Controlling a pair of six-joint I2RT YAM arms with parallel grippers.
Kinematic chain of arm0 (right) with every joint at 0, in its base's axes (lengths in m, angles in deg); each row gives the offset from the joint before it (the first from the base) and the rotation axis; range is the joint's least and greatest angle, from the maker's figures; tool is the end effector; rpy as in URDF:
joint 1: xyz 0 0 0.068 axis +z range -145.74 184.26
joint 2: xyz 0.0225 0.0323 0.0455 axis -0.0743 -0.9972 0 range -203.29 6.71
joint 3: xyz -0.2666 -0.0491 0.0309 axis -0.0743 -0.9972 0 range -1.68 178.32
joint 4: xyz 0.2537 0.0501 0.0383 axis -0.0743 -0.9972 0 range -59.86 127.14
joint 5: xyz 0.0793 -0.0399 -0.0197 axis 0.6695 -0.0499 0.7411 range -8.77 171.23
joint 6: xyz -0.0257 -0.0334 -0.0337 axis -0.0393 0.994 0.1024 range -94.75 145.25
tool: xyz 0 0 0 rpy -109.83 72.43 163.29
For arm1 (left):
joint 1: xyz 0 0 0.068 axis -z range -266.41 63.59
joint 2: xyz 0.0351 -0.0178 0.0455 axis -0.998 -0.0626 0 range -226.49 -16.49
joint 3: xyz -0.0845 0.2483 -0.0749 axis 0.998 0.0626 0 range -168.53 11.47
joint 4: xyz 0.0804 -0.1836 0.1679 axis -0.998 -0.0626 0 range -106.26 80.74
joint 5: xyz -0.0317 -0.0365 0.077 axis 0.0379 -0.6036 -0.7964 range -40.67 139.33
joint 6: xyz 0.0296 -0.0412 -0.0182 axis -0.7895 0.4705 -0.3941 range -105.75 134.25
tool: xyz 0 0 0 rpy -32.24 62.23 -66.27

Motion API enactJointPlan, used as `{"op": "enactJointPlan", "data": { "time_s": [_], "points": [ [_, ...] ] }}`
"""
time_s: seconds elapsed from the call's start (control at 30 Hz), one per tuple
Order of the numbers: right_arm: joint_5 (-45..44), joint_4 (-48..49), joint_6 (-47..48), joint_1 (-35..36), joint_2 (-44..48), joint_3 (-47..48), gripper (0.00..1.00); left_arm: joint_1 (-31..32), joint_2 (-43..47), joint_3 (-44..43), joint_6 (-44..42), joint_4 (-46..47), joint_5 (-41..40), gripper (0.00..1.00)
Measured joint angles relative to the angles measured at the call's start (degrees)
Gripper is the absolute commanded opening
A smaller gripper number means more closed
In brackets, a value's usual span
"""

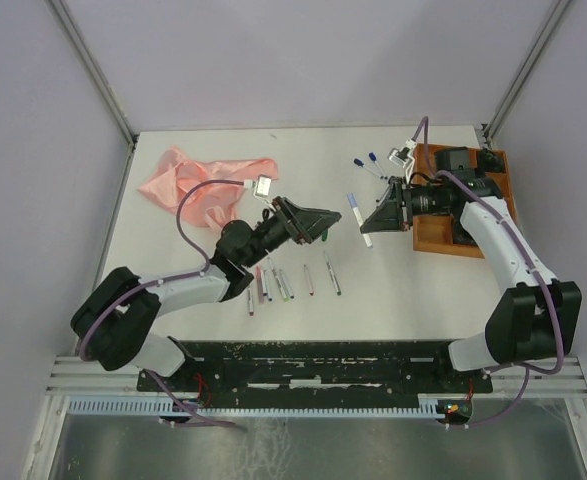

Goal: Open the pen caps
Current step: Open the pen cap from the pen.

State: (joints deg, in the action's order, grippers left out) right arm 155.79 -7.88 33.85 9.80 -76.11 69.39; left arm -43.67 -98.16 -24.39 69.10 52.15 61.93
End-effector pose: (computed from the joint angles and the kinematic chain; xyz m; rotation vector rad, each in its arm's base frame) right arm 0.2802 0.0617 0.3145 -0.7260 2.0095 1.5690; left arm 0.2152 -0.2096 0.2701 0.0576 1.4862 -1.5655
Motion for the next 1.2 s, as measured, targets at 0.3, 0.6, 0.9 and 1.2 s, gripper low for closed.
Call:
{"op": "enactJointPlan", "data": {
  "time_s": [0.3, 0.6, 0.9, 1.2],
  "points": [
    [1.75, 0.61, 0.28, 2.86, 0.33, -0.59, 0.00, -0.02, -5.51, -6.08, 3.37, 2.29, 2.21, 0.71],
    [1.25, -1.90, 3.52, 5.73, 0.04, -0.59, 0.00, -0.04, -8.79, -7.21, 6.14, 3.96, 4.61, 0.52],
    [-0.09, -6.84, 8.22, 6.36, -2.21, 0.07, 0.00, -0.04, -8.81, -7.39, 6.27, 4.35, 5.70, 0.39],
    [-0.11, -7.78, 9.20, 6.36, -2.23, 0.17, 0.00, -0.04, -8.81, -7.39, 6.25, 4.35, 7.37, 0.42]
  ]
}}
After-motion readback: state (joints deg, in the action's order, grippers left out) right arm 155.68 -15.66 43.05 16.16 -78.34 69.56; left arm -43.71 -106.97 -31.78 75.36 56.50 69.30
